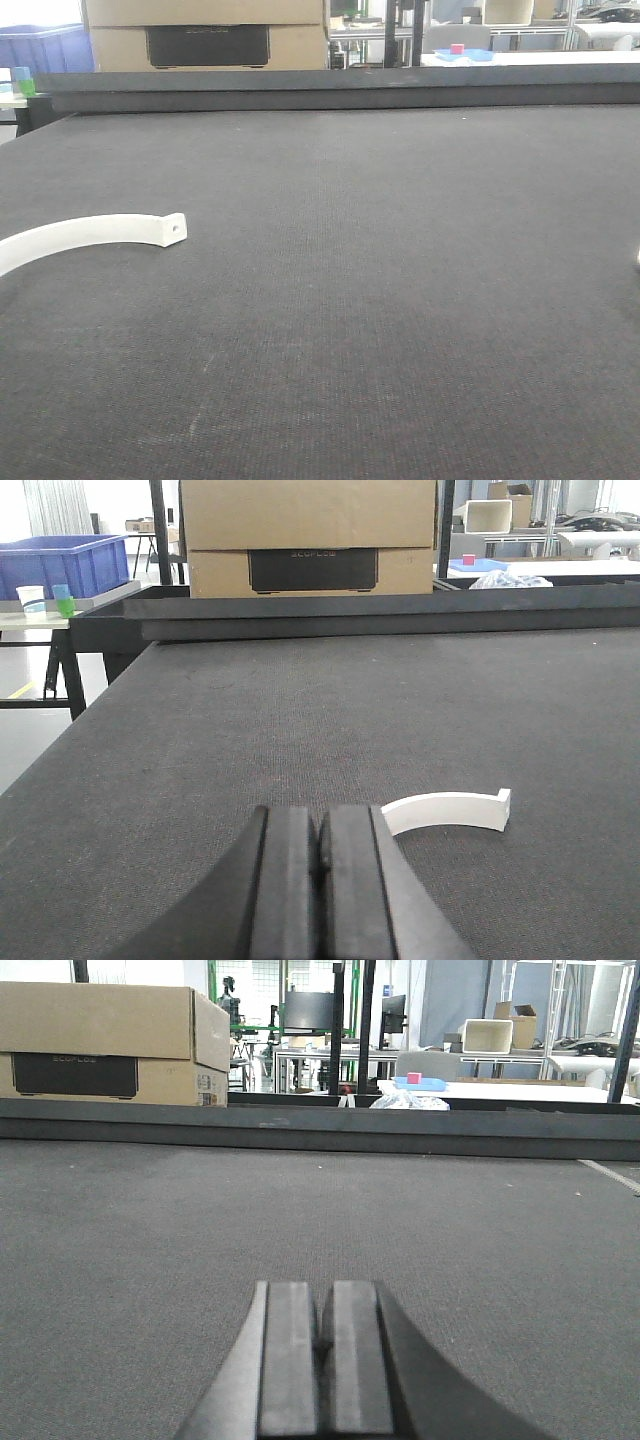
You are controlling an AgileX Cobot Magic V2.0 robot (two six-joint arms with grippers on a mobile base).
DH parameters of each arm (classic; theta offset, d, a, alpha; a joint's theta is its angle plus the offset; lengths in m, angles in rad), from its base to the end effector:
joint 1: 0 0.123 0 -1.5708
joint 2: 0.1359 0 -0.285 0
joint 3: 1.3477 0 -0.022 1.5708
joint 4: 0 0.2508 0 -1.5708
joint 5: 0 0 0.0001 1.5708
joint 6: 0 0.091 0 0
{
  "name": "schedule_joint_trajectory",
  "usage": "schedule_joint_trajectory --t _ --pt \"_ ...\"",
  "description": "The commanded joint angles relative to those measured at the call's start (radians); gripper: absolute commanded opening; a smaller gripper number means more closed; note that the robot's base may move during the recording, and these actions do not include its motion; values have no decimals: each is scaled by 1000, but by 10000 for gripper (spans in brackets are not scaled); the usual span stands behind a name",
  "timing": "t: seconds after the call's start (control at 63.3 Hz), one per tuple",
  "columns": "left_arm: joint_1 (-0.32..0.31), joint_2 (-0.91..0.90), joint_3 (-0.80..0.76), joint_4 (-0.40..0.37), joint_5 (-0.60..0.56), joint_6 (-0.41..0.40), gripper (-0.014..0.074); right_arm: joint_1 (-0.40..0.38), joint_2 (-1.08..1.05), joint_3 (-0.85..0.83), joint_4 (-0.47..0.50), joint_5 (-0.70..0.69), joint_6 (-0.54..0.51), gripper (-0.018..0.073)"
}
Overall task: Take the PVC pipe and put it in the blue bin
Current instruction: 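Move both grippers down toward the two white curved pipe pieces, then lower the open left and right grippers around each pipe piece's edge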
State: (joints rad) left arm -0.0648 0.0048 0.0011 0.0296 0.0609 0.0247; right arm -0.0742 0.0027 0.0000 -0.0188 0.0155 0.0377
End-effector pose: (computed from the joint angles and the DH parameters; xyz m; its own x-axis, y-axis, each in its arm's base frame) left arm 0.0569 -0.0035 0.2070 0.0238 0.0528 -0.9983 0.0618 0.9966 0.0542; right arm 0.0564 -0.0042 0.2116 0.0701 0.0137 -0.9974 0.0731 0.9971 0.0189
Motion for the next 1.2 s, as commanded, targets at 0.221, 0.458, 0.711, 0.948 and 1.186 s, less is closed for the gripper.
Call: schedule_joint_trajectory --t 0.221,0.458,0.711,0.948,1.186 --pt "3 -5 -1 31 -29 -5 -111 -1 -3 0 1 -101 -3 -169" --pt "3 -5 -176 55 74 -3 -111 -1 -3 -142 28 28 1 -169" --pt "3 188 -585 63 494 -3 -111 -1 87 -481 29 490 1 -169" --pt "3 533 -838 65 789 -1 -111 -1 382 -640 46 692 1 -169" --pt "3 791 -894 32 801 -1 -111 -1 679 -723 48 955 1 -169"
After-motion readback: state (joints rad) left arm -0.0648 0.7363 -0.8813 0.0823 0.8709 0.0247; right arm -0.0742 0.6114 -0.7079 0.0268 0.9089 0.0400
